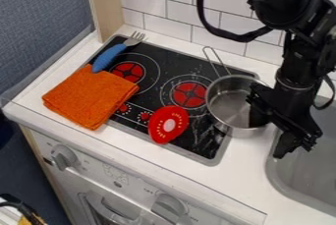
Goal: Move the silver pot to the upper middle of stove.
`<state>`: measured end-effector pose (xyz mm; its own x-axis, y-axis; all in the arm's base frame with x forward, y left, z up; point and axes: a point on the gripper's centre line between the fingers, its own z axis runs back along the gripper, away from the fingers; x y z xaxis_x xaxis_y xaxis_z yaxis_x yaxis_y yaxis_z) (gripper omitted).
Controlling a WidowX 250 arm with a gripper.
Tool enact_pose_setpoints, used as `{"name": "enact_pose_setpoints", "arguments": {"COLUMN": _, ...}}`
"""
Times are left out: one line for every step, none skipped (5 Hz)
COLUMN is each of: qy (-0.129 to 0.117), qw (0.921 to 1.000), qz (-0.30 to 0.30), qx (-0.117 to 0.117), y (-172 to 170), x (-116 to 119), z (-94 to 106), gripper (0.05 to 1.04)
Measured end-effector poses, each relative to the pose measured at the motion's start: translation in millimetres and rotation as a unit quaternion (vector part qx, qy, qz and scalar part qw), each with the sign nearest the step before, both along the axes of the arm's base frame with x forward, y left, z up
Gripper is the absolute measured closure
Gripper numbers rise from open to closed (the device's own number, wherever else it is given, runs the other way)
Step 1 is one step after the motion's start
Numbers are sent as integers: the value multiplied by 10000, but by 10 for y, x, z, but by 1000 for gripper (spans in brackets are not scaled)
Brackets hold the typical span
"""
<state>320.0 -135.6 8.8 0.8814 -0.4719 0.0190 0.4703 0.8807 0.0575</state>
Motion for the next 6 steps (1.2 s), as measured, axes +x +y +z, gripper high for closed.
{"name": "enact_pose_setpoints", "arguments": {"qy": -14, "qw": 10000, "qz": -32, "qx": -7, "y": -27, "x": -6, "z": 0, "gripper": 681}}
{"name": "enact_pose_setpoints", "arguments": {"qy": -78, "qw": 10000, "qz": -3, "qx": -21, "y": -23, "x": 9, "z": 11, "gripper": 889}}
{"name": "enact_pose_setpoints", "arguments": {"qy": -115, "qw": 9998, "qz": -14, "qx": 132, "y": 17, "x": 39, "z": 33, "gripper": 985}}
{"name": "enact_pose_setpoints", "arguments": {"qy": -118, "qw": 9995, "qz": -2, "qx": 296, "y": 53, "x": 74, "z": 90, "gripper": 996}}
{"name": "enact_pose_setpoints", "arguments": {"qy": -303, "qw": 9992, "qz": -21, "qx": 245, "y": 98, "x": 100, "z": 343, "gripper": 1000}}
{"name": "enact_pose_setpoints", "arguments": {"qy": -945, "qw": 9949, "qz": 325, "qx": 104, "y": 285, "x": 161, "z": 887, "gripper": 1003}}
